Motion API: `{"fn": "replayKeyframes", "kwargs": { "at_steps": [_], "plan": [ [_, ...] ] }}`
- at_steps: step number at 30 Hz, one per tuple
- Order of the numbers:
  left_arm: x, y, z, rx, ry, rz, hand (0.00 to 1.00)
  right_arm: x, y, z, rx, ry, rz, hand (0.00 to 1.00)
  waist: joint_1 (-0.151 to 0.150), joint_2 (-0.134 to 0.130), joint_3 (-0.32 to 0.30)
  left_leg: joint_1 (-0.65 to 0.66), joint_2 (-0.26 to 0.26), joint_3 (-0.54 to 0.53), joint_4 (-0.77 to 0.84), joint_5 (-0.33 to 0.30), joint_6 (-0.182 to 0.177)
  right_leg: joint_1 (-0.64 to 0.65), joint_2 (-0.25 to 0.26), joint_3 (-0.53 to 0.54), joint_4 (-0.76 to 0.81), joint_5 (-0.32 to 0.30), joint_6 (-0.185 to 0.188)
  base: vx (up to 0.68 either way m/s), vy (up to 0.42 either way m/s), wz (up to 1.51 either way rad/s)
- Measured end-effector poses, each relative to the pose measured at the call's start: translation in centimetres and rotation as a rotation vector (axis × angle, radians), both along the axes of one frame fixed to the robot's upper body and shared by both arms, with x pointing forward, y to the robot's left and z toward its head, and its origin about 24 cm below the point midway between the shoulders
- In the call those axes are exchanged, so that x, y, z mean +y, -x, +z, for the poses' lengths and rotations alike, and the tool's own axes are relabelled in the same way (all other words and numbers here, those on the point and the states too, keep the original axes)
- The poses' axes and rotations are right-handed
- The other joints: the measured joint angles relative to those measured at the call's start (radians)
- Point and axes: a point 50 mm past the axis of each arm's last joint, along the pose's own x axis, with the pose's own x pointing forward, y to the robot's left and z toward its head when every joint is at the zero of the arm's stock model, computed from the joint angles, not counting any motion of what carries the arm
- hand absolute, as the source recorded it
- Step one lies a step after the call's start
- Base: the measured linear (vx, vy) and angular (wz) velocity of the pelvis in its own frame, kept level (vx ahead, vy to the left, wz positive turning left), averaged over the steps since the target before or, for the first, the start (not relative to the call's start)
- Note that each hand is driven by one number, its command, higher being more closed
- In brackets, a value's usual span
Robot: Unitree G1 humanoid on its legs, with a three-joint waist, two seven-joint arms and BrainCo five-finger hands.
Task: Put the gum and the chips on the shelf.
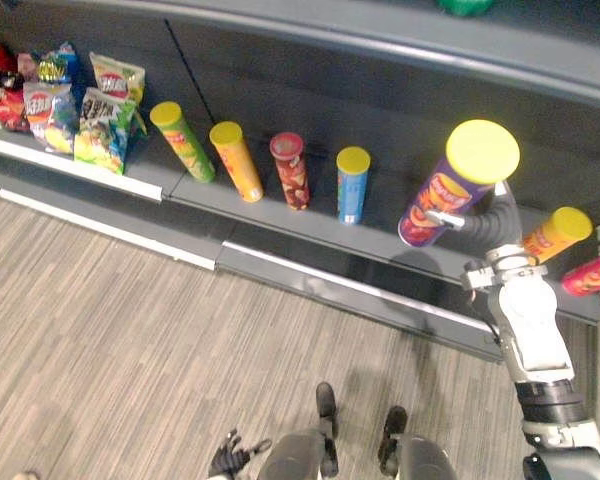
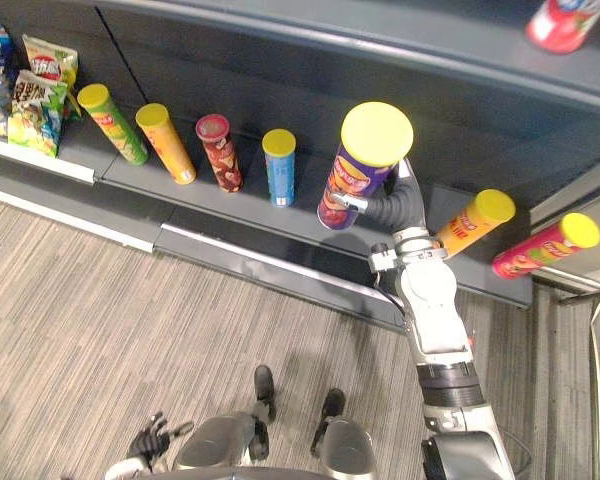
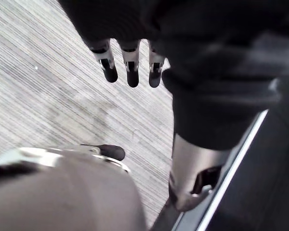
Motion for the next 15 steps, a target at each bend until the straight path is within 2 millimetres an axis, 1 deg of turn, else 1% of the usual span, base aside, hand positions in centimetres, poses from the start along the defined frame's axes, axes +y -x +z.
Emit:
{"fn": "replayKeyframes", "kwargs": {
  "at_steps": [1,2,3,4,5,7,8,10,12,15],
  "plan": [
    [-0.1,-0.4,0.2,-0.018,-0.003,-0.008,0.0,0.1,-0.3,0.1,-0.001,0.0,-0.006,1.0,0.002,0.002,0.007,-0.003,0.0,-0.001,0.0,0.003,0.002,-0.004,-0.001,-0.001,0.005,-0.001,-0.002,0.05,-0.019,0.11],
    [-0.3,-1.1,0.6,-0.053,-0.012,-0.021,0.0,0.1,-0.7,0.2,0.001,-0.008,-0.021,1.0,0.002,0.009,0.019,-0.007,-0.002,-0.01,0.0,0.007,0.007,-0.007,-0.003,-0.007,0.013,-0.006,-0.009,0.04,-0.018,0.23],
    [-0.6,-2.0,1.1,-0.096,-0.022,-0.034,0.0,0.0,-1.2,0.4,-0.003,-0.021,-0.043,1.0,0.003,0.019,0.036,-0.014,-0.003,-0.023,0.0,0.011,0.007,-0.014,-0.006,-0.018,0.024,-0.008,-0.011,0.04,-0.017,0.25],
    [-0.8,-2.5,1.4,-0.115,-0.023,-0.042,0.0,0.0,-1.4,0.6,-0.009,-0.026,-0.052,1.0,0.004,0.024,0.043,-0.019,-0.003,-0.024,0.0,0.013,0.006,-0.023,-0.008,-0.018,0.033,-0.009,-0.012,0.03,-0.012,0.16],
    [-1.4,-3.4,1.8,-0.147,-0.019,-0.061,0.0,0.1,-1.8,1.1,-0.022,-0.032,-0.064,1.0,0.013,0.031,0.056,-0.034,-0.003,-0.024,0.0,0.016,0.004,-0.045,-0.011,-0.018,0.049,-0.012,-0.016,0.0,0.0,0.0],
    [-2.3,-4.8,2.6,-0.205,0.007,-0.069,0.0,0.4,-2.6,2.0,-0.042,-0.03,-0.085,1.0,0.016,0.042,0.09,-0.051,-0.006,-0.031,0.0,0.024,0.003,-0.068,-0.018,-0.023,0.07,-0.02,-0.016,0.01,-0.017,0.1],
    [-2.6,-5.2,2.9,-0.221,0.013,-0.075,0.0,0.3,-2.9,2.2,-0.047,-0.02,-0.107,1.0,0.02,0.048,0.098,-0.059,-0.007,-0.038,0.0,0.027,0.002,-0.076,-0.021,-0.029,0.079,-0.024,-0.019,0.01,-0.021,0.26],
    [-3.2,-5.8,3.3,-0.246,0.016,-0.094,0.0,-0.2,-3.4,1.9,-0.03,-0.022,-0.158,1.0,0.022,0.058,0.107,-0.067,-0.015,-0.053,0.0,0.035,0.007,-0.085,-0.033,-0.046,0.104,-0.041,-0.017,0.03,-0.025,0.28],
    [-3.4,-5.9,3.4,-0.25,0.01,-0.1,0.0,-0.3,-4.0,1.8,-0.019,-0.009,-0.186,1.0,0.038,0.066,0.111,-0.079,-0.016,-0.054,0.0,0.035,0.007,-0.105,-0.038,-0.046,0.122,-0.047,-0.019,0.04,-0.023,0.05],
    [-3.6,-6.3,3.8,-0.276,-0.01,-0.091,0.0,-0.6,-4.9,2.6,-0.035,-0.018,-0.242,1.0,0.042,0.086,0.129,-0.104,-0.02,-0.063,0.0,0.044,0.008,-0.134,-0.044,-0.05,0.137,-0.05,-0.02,0.03,-0.02,0.07]
  ]
}}
